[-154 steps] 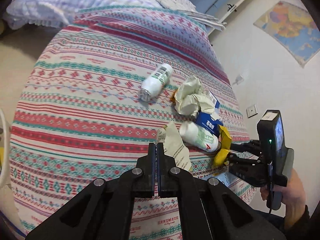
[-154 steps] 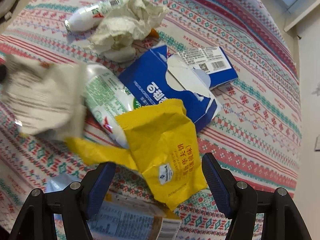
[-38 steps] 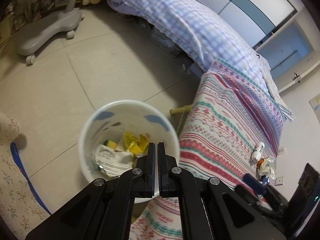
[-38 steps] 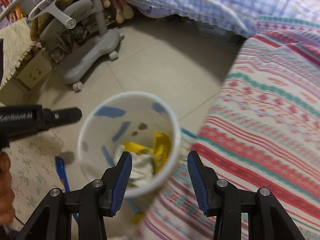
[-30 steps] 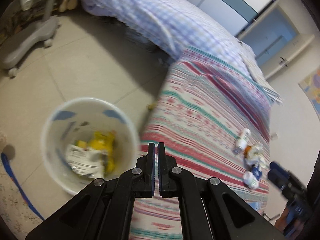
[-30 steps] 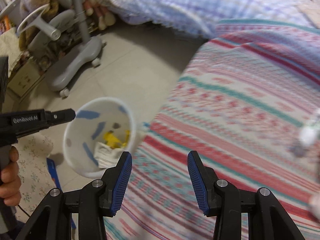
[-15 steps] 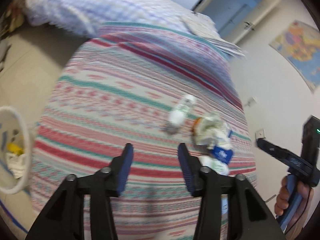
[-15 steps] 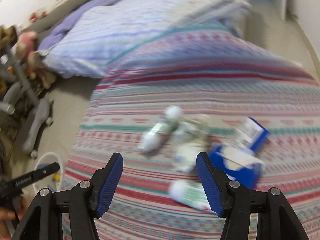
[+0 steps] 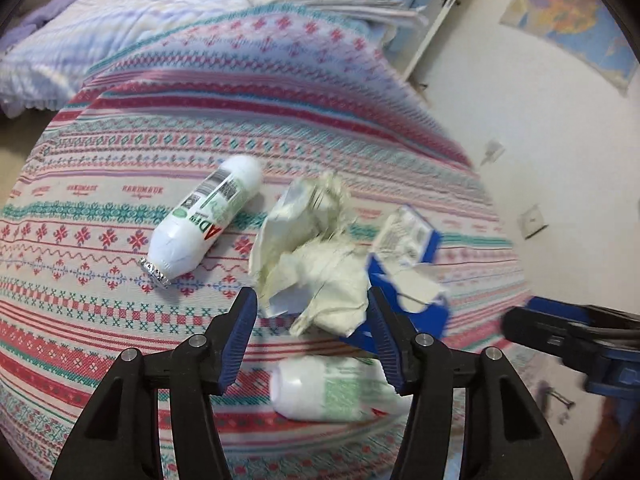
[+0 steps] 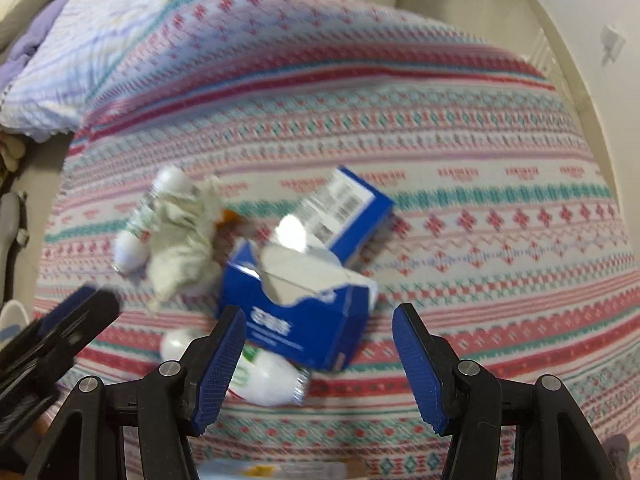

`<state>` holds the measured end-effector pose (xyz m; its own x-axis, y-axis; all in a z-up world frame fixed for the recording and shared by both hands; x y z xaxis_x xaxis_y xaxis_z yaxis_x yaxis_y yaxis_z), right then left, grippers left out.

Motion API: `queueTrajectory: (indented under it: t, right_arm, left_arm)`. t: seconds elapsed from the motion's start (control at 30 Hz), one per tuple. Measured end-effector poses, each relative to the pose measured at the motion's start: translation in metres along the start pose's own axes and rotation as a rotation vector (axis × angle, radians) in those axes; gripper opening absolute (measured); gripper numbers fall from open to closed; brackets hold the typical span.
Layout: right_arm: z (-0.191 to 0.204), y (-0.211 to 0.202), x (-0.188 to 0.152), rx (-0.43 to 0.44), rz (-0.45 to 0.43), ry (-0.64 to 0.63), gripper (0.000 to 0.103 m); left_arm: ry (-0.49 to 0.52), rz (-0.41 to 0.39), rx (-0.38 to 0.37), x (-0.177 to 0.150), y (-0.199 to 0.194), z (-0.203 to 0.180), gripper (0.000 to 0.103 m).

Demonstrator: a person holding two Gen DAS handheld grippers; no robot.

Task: Collect trash
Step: 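Move both grippers back to the remaining trash on the bedspread, then grasp the crumpled paper with the left gripper while the right gripper grasps a white tissue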

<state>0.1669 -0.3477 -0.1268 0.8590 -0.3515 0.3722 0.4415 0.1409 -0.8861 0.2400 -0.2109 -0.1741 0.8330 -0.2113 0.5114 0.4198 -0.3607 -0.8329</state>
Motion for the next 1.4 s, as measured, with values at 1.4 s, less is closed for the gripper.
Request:
queueTrajectory:
  t: [1.4]
  right_arm:
    - [0.108,0.116,-0.002,0.016,0.145,-0.397,0.046]
  left_arm:
    - [-0.263,-0.055,-0.099,-0.012,-0.113,0.165,0.004]
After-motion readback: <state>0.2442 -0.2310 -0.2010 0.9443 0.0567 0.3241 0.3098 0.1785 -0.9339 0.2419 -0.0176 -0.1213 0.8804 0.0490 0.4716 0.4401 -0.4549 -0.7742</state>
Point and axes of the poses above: each gripper's, at about its wrist camera, not at the fingertips, and y roughly the way its jaws point, z to its left, x to its top, the point moved 8 cm from there along y, roughly the way its jaws point, and after that the axes turned 6 degrees about x, right-handed, at the moved point
